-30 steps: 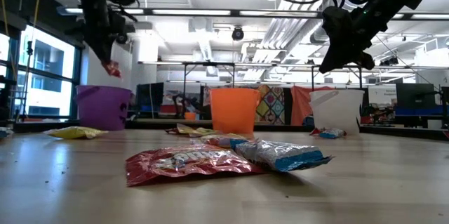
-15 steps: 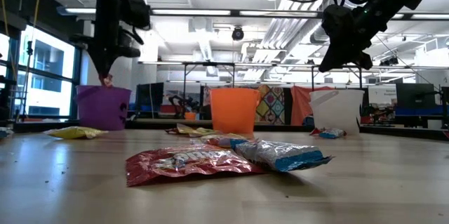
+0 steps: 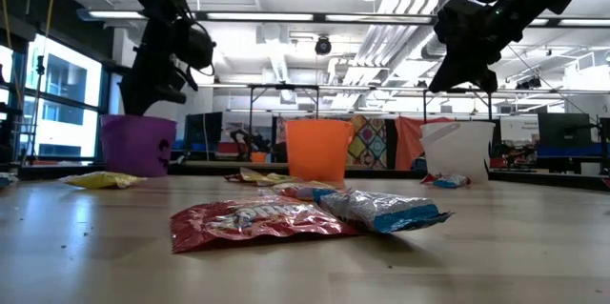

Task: Organize candy in baskets
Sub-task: Put the red candy into the violet bucket

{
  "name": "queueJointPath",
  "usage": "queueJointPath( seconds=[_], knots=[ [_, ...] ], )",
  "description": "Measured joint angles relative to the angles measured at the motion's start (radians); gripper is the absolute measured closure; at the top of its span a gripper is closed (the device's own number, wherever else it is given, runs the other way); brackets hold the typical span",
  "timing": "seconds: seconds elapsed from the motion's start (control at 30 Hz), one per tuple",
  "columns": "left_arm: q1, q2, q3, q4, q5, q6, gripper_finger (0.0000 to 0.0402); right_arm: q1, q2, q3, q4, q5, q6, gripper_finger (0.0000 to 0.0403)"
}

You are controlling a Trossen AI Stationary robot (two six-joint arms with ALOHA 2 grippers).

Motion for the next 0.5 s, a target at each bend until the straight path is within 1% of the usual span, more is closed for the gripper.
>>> queueJointPath(
  seconds=[0.33, 0.5],
  knots=[
    [0.063, 0.119, 0.021, 0.071, 0.005, 0.07, 0.0387, 0.0, 0.0, 0.0, 0.0, -0.004, -0.007, 0.0403],
    [0.063, 0.136, 0.022, 0.148, 0.053, 0.082, 0.0387, 0.0, 0.0, 0.0, 0.0, -0.004, 0.0, 0.0403]
  ],
)
